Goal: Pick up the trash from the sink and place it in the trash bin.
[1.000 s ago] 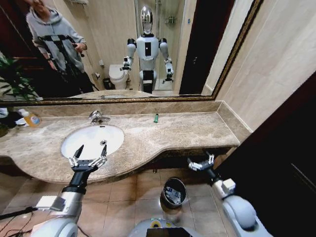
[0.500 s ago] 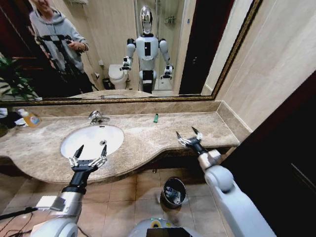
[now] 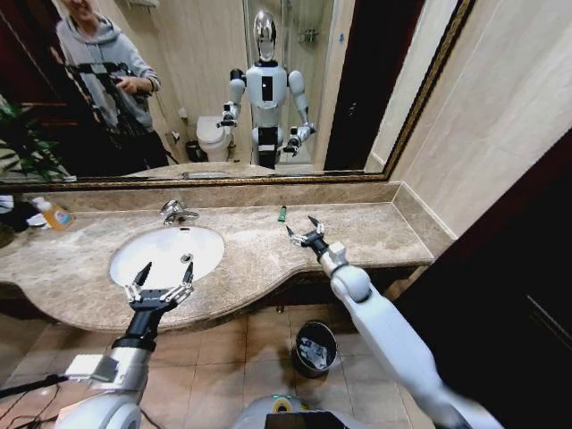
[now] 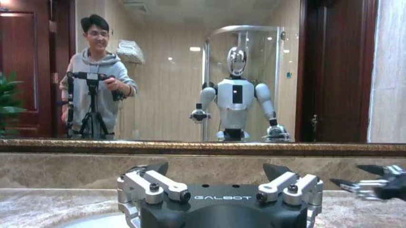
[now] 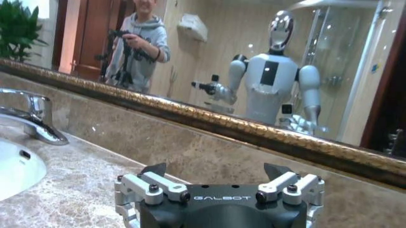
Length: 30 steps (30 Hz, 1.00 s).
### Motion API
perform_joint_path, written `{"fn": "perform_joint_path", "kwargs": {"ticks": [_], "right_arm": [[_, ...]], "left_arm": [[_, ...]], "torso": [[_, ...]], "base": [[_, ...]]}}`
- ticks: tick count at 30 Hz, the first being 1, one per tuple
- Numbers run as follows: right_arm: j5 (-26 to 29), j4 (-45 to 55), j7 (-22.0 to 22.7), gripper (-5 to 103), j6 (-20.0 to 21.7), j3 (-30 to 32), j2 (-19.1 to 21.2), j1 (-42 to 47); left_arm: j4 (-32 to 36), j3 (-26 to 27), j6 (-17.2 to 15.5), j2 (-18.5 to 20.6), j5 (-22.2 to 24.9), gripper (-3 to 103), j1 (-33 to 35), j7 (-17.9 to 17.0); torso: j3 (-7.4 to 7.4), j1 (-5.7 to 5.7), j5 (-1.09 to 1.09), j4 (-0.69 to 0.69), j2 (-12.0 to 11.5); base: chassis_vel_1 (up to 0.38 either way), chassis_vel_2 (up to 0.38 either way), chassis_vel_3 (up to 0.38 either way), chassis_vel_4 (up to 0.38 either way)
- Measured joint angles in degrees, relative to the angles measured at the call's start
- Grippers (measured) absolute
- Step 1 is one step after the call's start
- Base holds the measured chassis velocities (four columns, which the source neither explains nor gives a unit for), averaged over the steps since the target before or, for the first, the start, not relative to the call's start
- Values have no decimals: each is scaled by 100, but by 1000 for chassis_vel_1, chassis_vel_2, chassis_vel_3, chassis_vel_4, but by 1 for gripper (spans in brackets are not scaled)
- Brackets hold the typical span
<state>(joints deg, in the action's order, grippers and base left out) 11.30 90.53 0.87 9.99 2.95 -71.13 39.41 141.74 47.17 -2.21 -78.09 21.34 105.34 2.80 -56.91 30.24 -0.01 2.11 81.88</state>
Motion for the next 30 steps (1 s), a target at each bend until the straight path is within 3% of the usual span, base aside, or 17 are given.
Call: {"fn": "perform_joint_path", "kwargs": {"ticks": [11, 15, 20, 24, 30], "right_arm": [[227, -974, 453, 100, 79, -664, -418, -719], [359, -1527, 758, 100, 154, -906, -912, -1141], [345, -2094, 989, 100, 166, -984, -1306, -1466], [270, -3117, 1261, 100, 82, -1005, -1720, -1945], [-11, -3894, 1256, 100, -133, -929, -1843, -2247]], "left_arm": [[0, 0, 0, 0, 0, 100, 0, 0], [0, 0, 0, 0, 0, 100, 0, 0], [0, 0, 0, 0, 0, 100, 0, 0], [0, 0, 0, 0, 0, 100, 0, 0], [0, 0, 0, 0, 0, 100, 0, 0]], "torso": [[0, -1, 0, -1, 0], [0, -1, -1, 0, 0], [1, -1, -1, 1, 0], [0, -1, -1, 0, 0], [0, -1, 1, 0, 0]], "base": [[0, 0, 0, 0], [0, 0, 0, 0], [0, 0, 0, 0], [0, 0, 0, 0], [0, 0, 0, 0]]}}
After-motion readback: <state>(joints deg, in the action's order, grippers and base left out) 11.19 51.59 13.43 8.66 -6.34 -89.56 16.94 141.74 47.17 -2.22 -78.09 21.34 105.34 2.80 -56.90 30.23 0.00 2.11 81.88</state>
